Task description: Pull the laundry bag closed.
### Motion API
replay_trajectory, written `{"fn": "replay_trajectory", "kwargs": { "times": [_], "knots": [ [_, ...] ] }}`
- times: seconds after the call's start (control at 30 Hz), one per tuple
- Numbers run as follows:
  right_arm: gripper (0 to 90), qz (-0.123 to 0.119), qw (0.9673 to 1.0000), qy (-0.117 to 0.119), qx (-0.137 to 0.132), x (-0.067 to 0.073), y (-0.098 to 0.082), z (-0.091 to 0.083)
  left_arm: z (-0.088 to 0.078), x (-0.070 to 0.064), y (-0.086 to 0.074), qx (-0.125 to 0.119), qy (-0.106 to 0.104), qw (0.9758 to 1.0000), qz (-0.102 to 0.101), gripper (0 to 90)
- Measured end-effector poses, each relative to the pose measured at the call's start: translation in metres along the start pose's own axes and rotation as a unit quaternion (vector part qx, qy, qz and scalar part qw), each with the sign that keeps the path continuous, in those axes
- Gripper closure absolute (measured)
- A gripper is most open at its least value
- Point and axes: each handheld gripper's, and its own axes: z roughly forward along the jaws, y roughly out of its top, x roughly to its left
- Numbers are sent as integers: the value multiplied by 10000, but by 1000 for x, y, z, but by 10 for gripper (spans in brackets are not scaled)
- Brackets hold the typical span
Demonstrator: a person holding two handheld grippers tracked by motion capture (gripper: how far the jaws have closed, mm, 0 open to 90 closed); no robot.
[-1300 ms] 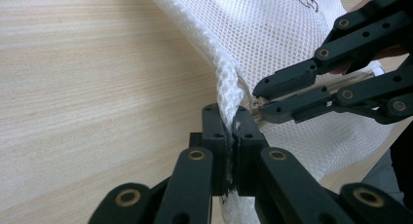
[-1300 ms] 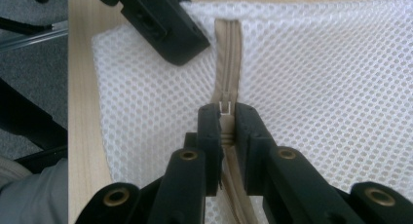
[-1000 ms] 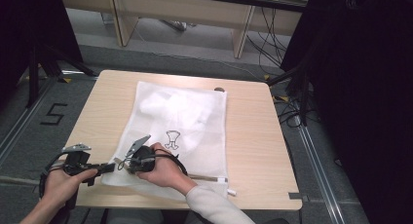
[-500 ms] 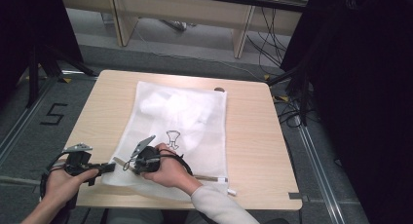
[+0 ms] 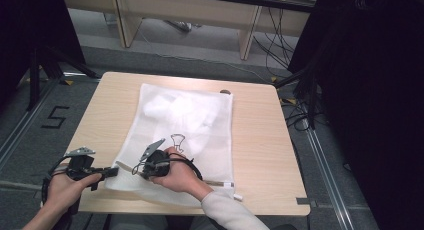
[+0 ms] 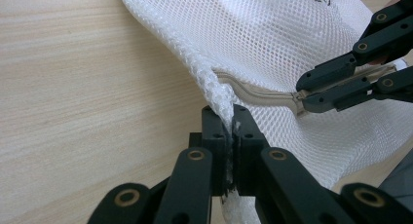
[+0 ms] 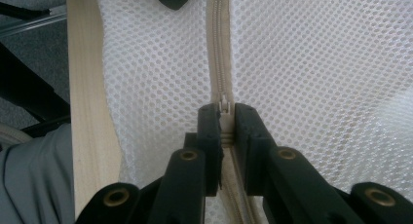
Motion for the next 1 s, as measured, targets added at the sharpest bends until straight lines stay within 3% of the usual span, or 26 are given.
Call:
{"fn": "replay_trajectory", "kwargs": {
  "times": [0.1, 0.33, 0.7, 0.9, 1.0],
  "knots": [
    [825, -148, 9999, 6, -3, -1, 0, 0, 0, 0, 0, 3, -5, 10000, -6, 859],
    [825, -139, 9999, 3, -11, -2, -3, -3, 0, 0, 0, 7, 11, 10000, -1, 858],
    [825, 91, 9999, 21, -80, -3, -16, -10, 2, -1, 0, -24, 43, 10000, -4, 858],
    [824, -26, 9999, -10, -144, -3, -18, -13, 1, 1, 0, 40, 62, 10000, -16, 857],
    [824, 110, 9999, -23, -120, -4, -21, -16, 1, 0, 0, 49, 65, 10000, 4, 857]
  ]
}}
